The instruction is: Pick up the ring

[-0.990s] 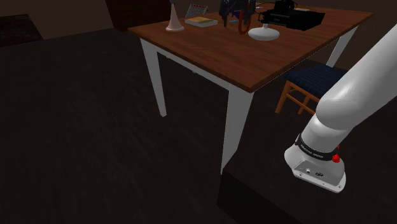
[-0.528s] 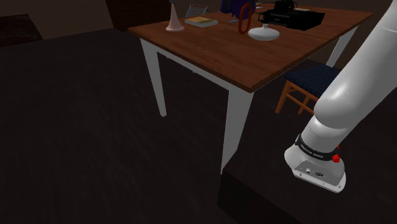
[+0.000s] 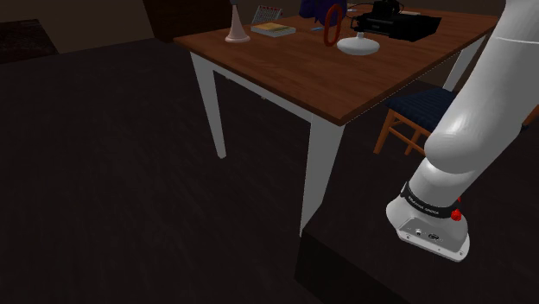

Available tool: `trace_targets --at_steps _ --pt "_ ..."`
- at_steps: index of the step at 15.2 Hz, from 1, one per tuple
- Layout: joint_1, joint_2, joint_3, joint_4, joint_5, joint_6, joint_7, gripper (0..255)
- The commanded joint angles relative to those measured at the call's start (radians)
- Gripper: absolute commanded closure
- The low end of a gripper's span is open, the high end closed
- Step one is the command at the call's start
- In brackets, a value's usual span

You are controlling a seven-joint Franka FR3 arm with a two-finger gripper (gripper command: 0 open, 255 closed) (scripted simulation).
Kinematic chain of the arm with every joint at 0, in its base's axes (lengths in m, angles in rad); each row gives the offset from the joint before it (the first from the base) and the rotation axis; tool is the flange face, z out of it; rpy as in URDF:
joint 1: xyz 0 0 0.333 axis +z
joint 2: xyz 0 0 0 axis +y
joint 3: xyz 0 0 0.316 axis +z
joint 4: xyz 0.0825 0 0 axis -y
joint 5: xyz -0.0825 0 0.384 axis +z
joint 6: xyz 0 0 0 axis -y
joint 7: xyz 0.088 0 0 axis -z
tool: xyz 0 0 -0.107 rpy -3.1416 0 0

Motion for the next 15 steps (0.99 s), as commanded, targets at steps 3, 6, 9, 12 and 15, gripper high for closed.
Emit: trace_targets --at_steps 3,6,9,12,15 --pt "0.0 -0.018 -0.001 -0.073 -0.005 0.057 0.011 0" --pt "0.0 -0.028 0.0 -0.121 -0.007 0.094 0.016 0" --pt "0.0 -0.027 0.0 -0.12 -0.007 0.093 0.016 255" --pt "0.0 -0.027 0.0 -0.12 -0.007 0.093 0.016 255" --pt "0.0 -0.027 0.0 -0.119 -0.007 0.093 0.016 255"
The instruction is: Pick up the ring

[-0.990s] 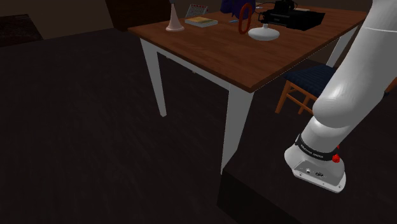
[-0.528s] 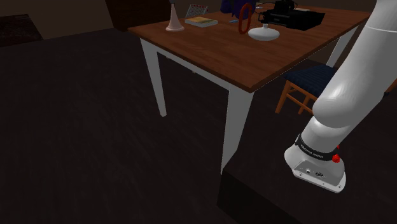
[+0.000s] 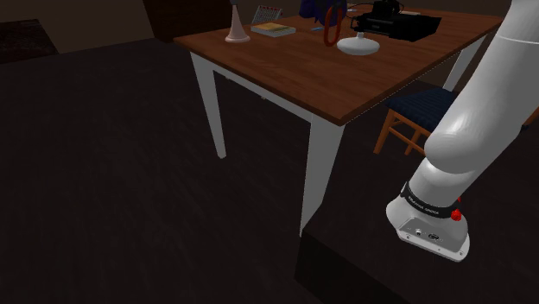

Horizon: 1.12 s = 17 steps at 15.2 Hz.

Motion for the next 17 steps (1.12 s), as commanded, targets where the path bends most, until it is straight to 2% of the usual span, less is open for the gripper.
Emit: trace_targets --at_steps 1,8,17 --pt "0.0 0.0 0.0 -0.001 0.0 0.0 0.0 255" --pt "-0.002 0.026 -0.001 0.114 0.005 -0.088 -0.013 255" --pt "-0.007 0.095 -0.004 0.332 0.017 -0.236 -0.035 255"
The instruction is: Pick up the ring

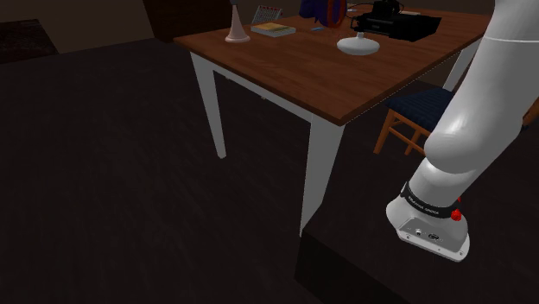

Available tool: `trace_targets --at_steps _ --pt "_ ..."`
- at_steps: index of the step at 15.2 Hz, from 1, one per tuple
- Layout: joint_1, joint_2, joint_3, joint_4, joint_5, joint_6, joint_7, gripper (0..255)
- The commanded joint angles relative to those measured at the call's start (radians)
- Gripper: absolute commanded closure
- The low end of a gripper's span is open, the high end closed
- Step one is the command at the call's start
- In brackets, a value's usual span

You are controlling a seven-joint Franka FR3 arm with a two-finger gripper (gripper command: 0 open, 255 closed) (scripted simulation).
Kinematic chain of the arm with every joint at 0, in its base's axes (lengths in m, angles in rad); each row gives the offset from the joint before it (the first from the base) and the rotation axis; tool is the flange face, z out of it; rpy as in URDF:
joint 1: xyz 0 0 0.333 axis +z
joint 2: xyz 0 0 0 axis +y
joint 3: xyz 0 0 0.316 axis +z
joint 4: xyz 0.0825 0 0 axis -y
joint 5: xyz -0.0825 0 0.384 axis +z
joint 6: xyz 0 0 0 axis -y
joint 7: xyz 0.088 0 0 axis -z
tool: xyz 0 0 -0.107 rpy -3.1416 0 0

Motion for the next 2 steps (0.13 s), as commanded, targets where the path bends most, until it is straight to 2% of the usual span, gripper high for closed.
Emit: trace_targets --at_steps 1,2 --pt "-0.002 0.015 -0.001 0.036 0.003 -0.021 -0.004 255" --pt "-0.002 0.015 -0.001 0.036 0.003 -0.021 -0.004 255"
